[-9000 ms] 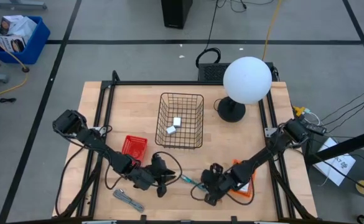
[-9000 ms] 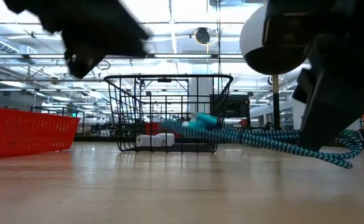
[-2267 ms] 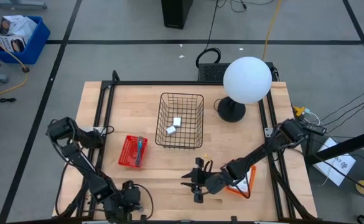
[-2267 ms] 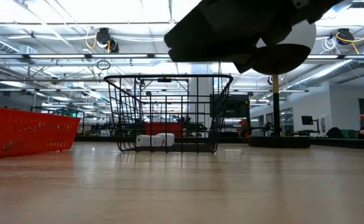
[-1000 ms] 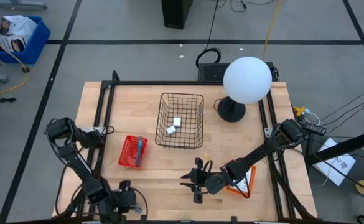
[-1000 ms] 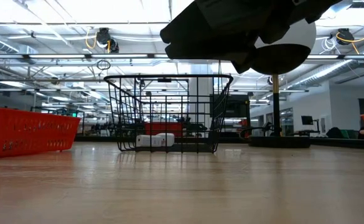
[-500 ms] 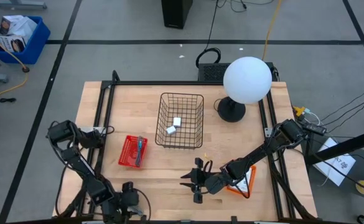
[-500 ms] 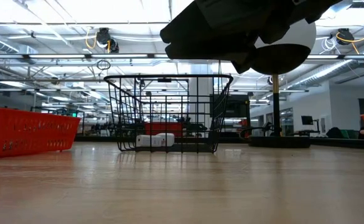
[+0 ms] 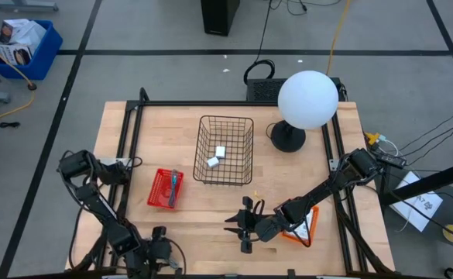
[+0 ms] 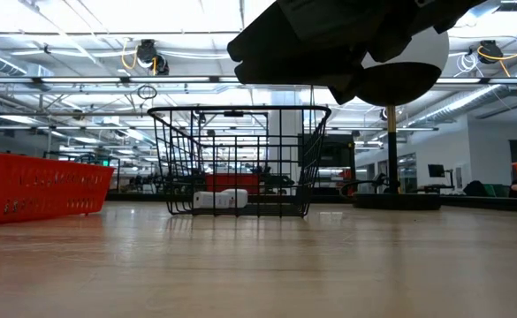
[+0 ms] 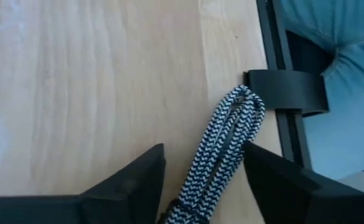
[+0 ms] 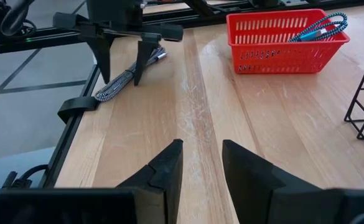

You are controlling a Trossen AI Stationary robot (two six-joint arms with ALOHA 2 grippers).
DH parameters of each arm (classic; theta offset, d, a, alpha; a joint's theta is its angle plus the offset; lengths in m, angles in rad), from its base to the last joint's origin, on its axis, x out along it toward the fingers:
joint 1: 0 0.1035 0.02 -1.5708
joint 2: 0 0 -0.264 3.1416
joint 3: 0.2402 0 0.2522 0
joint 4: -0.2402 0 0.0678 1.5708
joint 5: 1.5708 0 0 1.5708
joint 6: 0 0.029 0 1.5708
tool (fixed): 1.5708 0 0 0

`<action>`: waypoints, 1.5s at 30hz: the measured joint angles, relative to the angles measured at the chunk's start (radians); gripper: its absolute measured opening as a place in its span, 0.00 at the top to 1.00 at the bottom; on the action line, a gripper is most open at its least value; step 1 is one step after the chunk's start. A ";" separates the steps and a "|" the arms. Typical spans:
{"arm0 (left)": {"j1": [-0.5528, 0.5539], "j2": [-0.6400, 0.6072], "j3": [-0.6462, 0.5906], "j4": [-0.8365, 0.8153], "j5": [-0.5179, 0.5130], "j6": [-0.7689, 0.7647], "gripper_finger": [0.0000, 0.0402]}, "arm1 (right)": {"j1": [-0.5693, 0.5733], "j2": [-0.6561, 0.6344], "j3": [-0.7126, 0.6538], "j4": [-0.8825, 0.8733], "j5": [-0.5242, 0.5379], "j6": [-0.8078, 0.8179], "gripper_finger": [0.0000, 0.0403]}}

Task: Pick and place items into bin
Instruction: Put the black charger cable into the red basket

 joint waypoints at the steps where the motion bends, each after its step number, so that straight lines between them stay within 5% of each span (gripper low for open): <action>1: 0.000 0.000 0.000 -0.002 -0.004 0.005 0.47 | 0.000 0.000 0.000 0.000 0.000 0.000 0.74; 17: 0.059 0.002 0.000 -0.021 -0.111 0.050 0.96 | 0.000 0.000 0.000 0.000 0.002 0.000 0.74; 26: 0.131 -0.011 -0.001 -0.021 -0.121 -0.141 0.89 | 0.000 0.000 0.000 0.000 0.003 0.000 0.74; 33: 0.155 -0.106 -0.001 -0.026 -0.204 -0.082 0.97 | 0.000 0.000 0.000 0.000 0.003 0.000 0.74; 45: 0.156 -0.435 -0.001 -0.406 -0.445 -0.159 0.98 | 0.000 0.000 0.000 0.000 0.003 0.003 0.74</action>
